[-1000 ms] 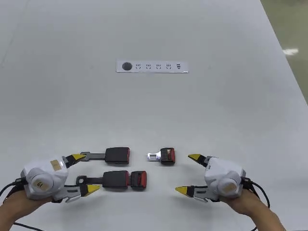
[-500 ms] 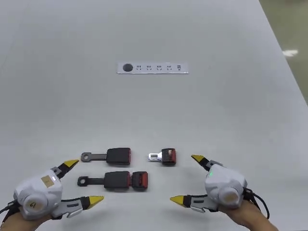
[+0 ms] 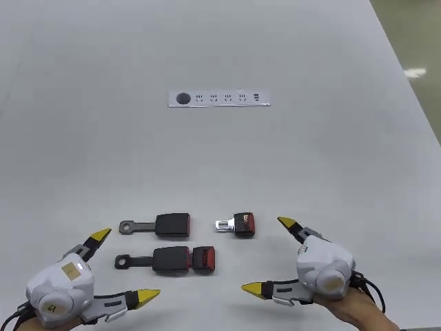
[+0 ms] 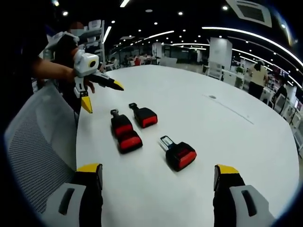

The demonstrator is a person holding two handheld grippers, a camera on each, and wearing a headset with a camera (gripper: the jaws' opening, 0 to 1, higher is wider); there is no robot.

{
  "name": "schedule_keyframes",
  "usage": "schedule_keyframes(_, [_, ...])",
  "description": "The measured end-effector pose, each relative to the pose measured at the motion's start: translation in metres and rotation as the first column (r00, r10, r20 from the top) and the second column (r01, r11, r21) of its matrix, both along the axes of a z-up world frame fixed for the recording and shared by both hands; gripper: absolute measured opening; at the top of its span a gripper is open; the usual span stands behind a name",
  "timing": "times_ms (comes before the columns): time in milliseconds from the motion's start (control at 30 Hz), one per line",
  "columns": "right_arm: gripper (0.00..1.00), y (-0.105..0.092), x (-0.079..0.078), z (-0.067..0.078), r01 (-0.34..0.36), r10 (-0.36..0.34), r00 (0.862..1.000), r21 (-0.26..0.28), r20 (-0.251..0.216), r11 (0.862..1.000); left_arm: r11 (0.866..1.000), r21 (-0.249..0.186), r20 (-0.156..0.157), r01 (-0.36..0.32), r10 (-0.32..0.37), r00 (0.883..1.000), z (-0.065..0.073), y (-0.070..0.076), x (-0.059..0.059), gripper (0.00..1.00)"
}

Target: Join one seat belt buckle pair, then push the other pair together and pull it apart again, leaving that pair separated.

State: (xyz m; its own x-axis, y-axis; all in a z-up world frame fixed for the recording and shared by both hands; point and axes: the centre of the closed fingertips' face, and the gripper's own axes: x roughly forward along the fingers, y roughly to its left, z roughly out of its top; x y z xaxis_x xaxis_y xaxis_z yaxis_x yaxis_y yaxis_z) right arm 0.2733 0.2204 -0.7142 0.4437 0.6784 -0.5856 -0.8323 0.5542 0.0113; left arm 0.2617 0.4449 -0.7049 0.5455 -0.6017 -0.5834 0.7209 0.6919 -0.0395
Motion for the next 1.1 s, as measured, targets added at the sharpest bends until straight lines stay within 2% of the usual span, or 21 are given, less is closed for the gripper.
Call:
schedule_keyframes(233, [1.00, 0.0016, -0.0002, 0.0026, 0.001, -0.001, 1.000, -0.005, 0.003, 1.000, 1.000, 0.002, 0.003, 0.009, -0.009, 1.000, -0.0018, -0.0016, -0.0007, 1.00])
schedule_keyframes(1100, [1.00, -0.0039, -0.0009, -0.0026, 0.008, -0.008, 1.000, 0.003, 0.007, 1.000, 1.000, -0.006, 0.010, 0.012, -0.012, 1.000, -0.0038, 0.0007, 0.0018, 1.00])
